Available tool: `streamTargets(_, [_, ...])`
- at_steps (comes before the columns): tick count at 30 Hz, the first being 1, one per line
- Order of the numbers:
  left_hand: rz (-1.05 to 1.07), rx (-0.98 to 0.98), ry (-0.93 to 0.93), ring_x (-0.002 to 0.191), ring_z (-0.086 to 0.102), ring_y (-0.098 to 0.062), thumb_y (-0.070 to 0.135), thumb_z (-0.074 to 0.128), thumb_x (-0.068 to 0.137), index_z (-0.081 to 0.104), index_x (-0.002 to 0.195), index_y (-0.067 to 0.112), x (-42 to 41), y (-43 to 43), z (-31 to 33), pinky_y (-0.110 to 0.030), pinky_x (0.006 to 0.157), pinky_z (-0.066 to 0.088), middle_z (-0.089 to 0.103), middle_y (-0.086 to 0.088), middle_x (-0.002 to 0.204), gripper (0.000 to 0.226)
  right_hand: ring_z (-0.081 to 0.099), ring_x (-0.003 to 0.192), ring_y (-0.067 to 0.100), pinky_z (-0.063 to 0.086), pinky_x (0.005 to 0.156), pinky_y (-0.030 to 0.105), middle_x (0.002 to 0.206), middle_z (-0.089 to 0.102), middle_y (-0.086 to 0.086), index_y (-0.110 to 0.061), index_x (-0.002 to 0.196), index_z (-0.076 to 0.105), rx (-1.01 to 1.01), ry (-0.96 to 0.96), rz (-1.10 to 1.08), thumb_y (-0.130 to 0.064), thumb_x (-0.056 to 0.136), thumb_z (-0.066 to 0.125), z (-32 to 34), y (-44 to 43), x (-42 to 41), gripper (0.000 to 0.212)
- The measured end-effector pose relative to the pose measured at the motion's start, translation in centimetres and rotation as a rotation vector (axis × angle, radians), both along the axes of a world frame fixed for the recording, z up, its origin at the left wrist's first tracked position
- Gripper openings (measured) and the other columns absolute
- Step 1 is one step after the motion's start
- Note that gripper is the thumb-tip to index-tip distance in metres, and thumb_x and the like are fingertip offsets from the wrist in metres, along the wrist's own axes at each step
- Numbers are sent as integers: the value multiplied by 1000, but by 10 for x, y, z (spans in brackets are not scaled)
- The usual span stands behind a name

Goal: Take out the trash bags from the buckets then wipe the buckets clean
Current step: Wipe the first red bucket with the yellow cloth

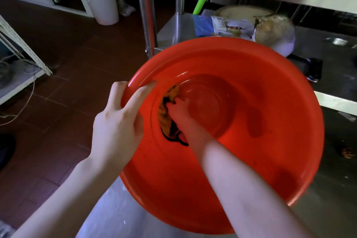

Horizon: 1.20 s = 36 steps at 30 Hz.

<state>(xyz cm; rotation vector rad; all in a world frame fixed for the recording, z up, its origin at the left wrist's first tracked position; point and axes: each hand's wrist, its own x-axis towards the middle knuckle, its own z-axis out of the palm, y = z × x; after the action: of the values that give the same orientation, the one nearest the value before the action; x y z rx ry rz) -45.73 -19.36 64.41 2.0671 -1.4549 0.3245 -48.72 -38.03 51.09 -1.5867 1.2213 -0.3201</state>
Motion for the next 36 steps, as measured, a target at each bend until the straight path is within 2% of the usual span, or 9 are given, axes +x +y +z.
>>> streamTargets(3, [-3,4,1,52,43,-22,-11,60,75,52,139,27,5,1,-1,-28,44,43,44,-7,113,75,51,120,33,43,102,38,138,44,18,-4,124,59,129,-223,-263,-16,91,59,18,-32,-1,35])
streamTargets(6, [-12,-6,-10,54,44,-21,-11,60,75,52,139,27,7,0,-2,-27,45,42,44,-7,112,75,59,100,27,48,76,30,126,56,21,-9,114,62,185,-402,-475,-13,92,56,23,-46,-8,23])
streamTargets(10, [-16,-32,-20,55,43,-19,-11,60,74,53,138,28,3,-1,-4,-26,46,41,45,-6,115,75,47,121,35,35,105,35,133,46,24,-4,122,57,-167,-50,-274,-15,93,53,8,-29,0,31])
streamTargets(13, [-12,-36,-10,56,44,-18,-11,60,73,54,137,28,1,-1,-4,-25,48,40,45,-6,117,75,44,121,37,35,105,38,133,40,20,-8,121,60,-331,171,42,-21,90,55,-22,11,-10,34])
streamTargets(16, [4,-41,2,58,43,-17,-11,60,74,55,137,27,0,0,-3,-24,49,37,45,-6,117,74,42,124,40,37,104,45,135,39,19,-16,125,57,-333,416,328,-30,91,51,-48,35,-45,36])
streamTargets(21, [23,-10,6,55,45,-23,-9,61,76,51,139,31,-1,2,-2,-28,49,40,43,-7,118,75,37,130,33,27,107,52,138,38,10,-29,126,56,-554,849,728,-29,92,45,-41,9,-108,36])
streamTargets(31, [56,23,35,49,41,-22,-7,60,79,48,140,32,-3,10,-3,-29,46,41,40,-7,116,73,31,131,32,20,110,47,145,38,14,-24,140,48,-966,1451,780,-37,104,24,-11,-25,-135,45])
streamTargets(33, [60,18,45,49,42,-23,-7,59,79,48,140,31,-7,10,-4,-29,46,42,40,-7,117,73,33,128,32,25,109,46,141,40,13,-24,139,49,-1041,1466,782,-35,104,26,-5,-28,-142,43])
streamTargets(36, [58,14,46,51,41,-23,-6,59,78,48,140,31,-11,10,-4,-29,48,41,40,-7,117,72,40,120,30,30,104,45,134,42,11,-21,132,53,-1081,1274,655,-26,99,32,2,-25,-146,41])
